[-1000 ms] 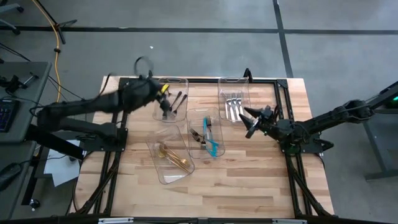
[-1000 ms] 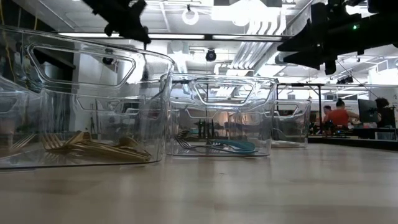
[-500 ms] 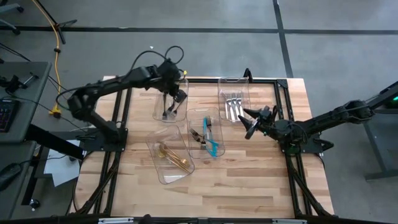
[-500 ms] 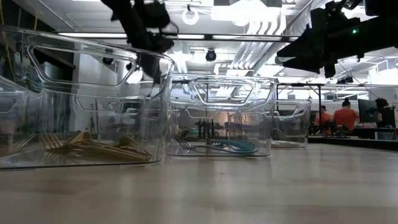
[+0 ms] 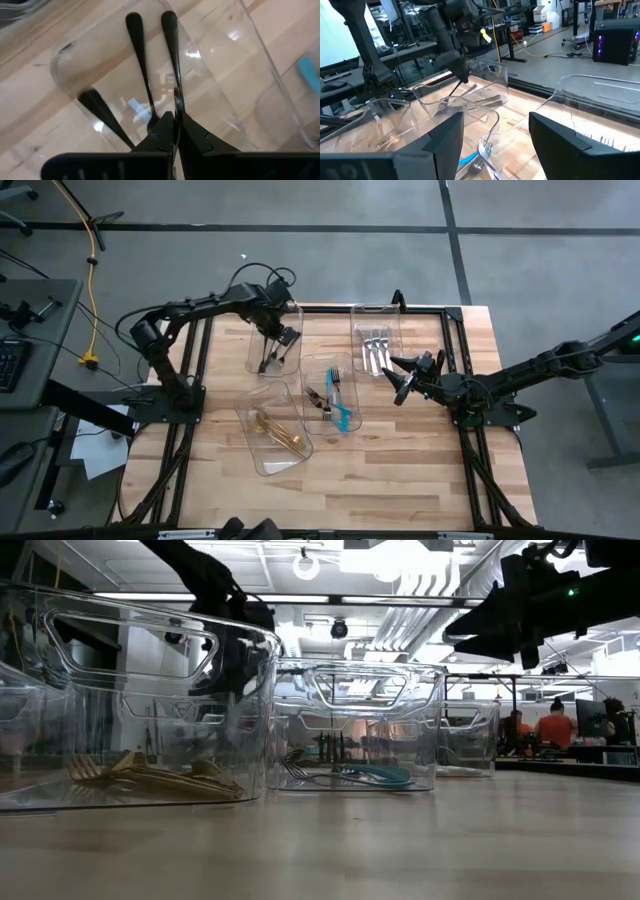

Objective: Sort silverware by color (type)
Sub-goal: Put the black fork into the top left transparent bin, then return to Home Position

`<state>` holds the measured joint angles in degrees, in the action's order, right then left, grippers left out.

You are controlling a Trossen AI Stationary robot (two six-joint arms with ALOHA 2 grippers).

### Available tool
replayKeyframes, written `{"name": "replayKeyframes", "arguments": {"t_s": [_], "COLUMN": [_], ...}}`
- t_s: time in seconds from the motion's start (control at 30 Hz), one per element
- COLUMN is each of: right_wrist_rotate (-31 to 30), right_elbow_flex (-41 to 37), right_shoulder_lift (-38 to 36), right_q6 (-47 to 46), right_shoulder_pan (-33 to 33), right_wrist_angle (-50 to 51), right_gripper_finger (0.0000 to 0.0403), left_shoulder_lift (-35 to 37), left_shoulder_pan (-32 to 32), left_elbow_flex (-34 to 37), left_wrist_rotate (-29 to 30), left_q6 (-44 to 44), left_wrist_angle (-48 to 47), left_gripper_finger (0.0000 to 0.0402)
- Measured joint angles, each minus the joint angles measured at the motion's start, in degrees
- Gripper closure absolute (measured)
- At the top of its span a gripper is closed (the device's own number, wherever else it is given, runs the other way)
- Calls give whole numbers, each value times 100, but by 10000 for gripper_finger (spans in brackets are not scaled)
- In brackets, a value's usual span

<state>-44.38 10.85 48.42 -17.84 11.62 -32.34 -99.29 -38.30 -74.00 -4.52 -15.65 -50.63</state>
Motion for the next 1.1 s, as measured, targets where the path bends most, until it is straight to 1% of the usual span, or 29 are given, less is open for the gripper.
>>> {"name": "replayKeyframes", "arguments": {"t_s": [0.1,0.27,0.37,0.57,0.7,0.77,0.97,1.03,1.1], "right_wrist_rotate": [0,-1,-2,-2,-2,-2,-2,-2,-2], "right_elbow_flex": [0,0,0,0,0,0,0,0,0], "right_shoulder_lift": [0,0,0,0,0,0,0,0,0], "right_q6": [-17,-8,17,30,36,109,137,137,135], "right_shoulder_pan": [0,0,0,0,0,0,0,0,0], "right_wrist_angle": [0,4,35,48,50,48,46,44,42], "right_gripper_finger": [182,182,182,182,182,182,182,182,182], "left_shoulder_lift": [-147,-228,-185,107,603,977,2375,2877,3399], "left_shoulder_pan": [15,55,104,124,124,107,117,247,473], "left_elbow_flex": [0,2,2,0,0,0,0,26,198], "left_wrist_rotate": [-8,106,369,380,394,396,368,367,351], "left_q6": [146,383,505,719,1046,1122,876,797,737], "left_wrist_angle": [29,7,-4,-19,-17,-9,184,344,673], "left_gripper_finger": [394,370,354,313,284,272,253,251,251]}}
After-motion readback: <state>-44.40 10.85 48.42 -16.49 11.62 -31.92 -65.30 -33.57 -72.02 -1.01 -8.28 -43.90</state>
